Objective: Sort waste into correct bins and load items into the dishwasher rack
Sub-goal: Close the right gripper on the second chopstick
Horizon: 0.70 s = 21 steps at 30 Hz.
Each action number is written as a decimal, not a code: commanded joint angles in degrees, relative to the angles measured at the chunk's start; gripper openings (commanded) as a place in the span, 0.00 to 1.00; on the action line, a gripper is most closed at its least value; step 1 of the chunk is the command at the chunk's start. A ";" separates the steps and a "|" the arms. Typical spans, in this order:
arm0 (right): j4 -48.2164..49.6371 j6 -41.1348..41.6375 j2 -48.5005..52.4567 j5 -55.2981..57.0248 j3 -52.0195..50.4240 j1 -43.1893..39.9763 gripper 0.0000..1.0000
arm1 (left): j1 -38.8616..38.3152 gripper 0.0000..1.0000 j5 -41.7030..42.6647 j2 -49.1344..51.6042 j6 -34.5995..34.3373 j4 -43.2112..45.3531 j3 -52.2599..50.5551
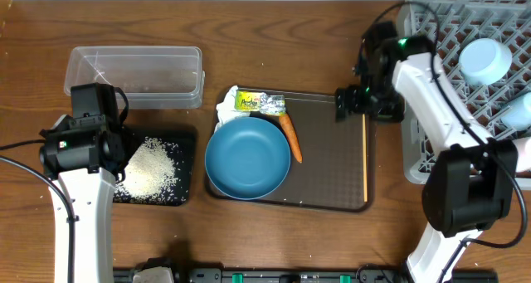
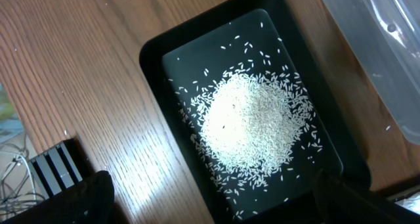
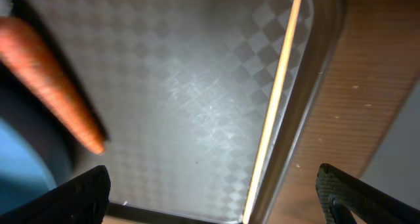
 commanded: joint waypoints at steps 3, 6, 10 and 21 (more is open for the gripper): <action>5.33 3.74 -0.20 1.79 -7.52 1.49 0.99 | 0.35 0.99 -0.13 0.02 -0.28 -0.17 0.66; 8.22 2.84 -0.20 1.70 -10.21 1.46 0.99 | 0.35 0.99 -0.13 0.02 -0.28 -0.17 0.63; 11.87 2.89 -0.20 1.66 -12.68 1.60 0.94 | 0.35 0.99 -0.13 0.02 -0.28 -0.17 0.63; 19.78 3.76 -0.20 1.92 -18.73 1.64 0.85 | 0.35 0.99 -0.13 0.02 -0.28 -0.17 0.66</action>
